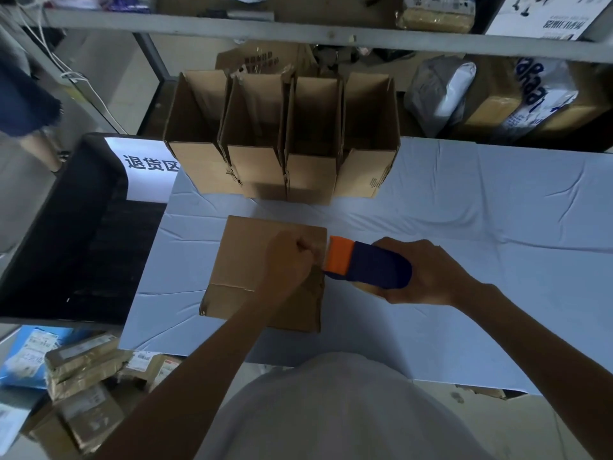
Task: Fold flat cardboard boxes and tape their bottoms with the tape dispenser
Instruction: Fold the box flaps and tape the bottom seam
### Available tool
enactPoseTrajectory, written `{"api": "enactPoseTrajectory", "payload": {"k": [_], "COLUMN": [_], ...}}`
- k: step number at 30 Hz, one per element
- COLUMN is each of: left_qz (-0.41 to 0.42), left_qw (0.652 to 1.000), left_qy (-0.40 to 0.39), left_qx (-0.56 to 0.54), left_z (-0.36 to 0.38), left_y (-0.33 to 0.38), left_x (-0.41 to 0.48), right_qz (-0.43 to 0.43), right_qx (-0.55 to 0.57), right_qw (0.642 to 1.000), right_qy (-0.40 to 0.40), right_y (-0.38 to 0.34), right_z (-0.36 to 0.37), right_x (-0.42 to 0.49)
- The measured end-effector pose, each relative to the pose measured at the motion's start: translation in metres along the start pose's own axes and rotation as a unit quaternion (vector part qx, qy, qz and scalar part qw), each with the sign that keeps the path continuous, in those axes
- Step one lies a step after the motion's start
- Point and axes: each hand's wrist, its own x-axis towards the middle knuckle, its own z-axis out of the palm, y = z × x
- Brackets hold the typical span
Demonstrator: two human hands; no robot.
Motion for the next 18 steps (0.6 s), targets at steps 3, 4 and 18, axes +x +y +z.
{"api": "enactPoseTrajectory", "payload": {"k": [3, 4, 18], "left_qz": [-0.019, -0.02, -0.014], "left_qw": [1.0, 1.0, 0.998], "left_qy": [0.019, 0.008, 0.048], "left_qx": [0.006, 0.014, -0.033], "left_z": [-0.021, -0.025, -0.008], "left_y": [-0.017, -0.022, -0.054], "left_x": [0.011, 0.014, 0.009], "right_qz": [0.044, 0.042, 0.083], "right_qx": [0.0, 0.003, -0.044], "right_qw": [0.999, 0.999, 0.995], "right_qy": [-0.005, -0.01, -0.042], "right_y": [0.012, 0.015, 0.026], "right_z": [-0.003, -0.003, -0.015], "right_x": [-0.015, -0.016, -0.002]}}
